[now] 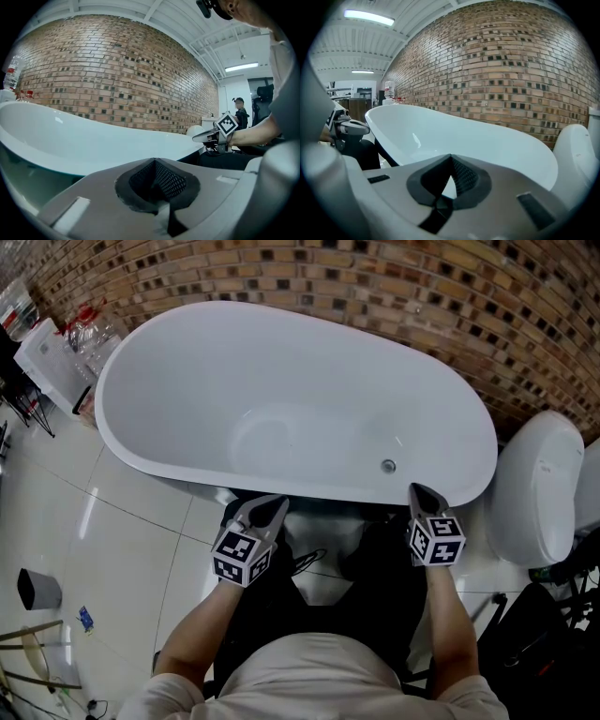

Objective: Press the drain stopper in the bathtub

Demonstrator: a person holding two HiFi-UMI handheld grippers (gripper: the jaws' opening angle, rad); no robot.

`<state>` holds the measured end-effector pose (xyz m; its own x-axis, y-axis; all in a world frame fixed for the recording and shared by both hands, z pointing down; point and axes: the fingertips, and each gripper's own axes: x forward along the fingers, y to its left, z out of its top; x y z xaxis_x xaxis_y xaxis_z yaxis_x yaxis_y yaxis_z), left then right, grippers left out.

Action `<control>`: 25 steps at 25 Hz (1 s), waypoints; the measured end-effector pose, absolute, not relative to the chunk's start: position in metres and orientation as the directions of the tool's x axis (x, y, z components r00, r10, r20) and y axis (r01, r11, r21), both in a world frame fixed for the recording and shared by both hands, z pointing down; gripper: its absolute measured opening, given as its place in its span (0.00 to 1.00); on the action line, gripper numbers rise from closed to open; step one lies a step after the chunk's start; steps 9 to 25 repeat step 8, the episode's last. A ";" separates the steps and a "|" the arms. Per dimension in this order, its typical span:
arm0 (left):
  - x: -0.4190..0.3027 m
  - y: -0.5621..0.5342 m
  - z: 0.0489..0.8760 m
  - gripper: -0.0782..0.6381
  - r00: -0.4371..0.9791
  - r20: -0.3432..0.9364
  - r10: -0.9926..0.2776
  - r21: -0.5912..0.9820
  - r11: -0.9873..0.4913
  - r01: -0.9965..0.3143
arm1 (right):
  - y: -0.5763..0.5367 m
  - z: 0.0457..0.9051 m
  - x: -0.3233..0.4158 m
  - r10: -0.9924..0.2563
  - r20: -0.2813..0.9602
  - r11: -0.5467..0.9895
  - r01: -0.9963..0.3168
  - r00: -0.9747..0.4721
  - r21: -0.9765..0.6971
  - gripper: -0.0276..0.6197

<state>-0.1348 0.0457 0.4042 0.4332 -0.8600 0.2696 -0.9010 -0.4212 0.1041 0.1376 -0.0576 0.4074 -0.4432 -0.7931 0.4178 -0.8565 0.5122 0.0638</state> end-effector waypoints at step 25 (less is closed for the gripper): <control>-0.135 0.047 0.406 0.12 0.430 0.272 -0.861 0.106 -0.417 -0.903 | -0.057 0.410 0.137 -0.789 0.422 0.517 -0.854 -0.446 0.065 0.07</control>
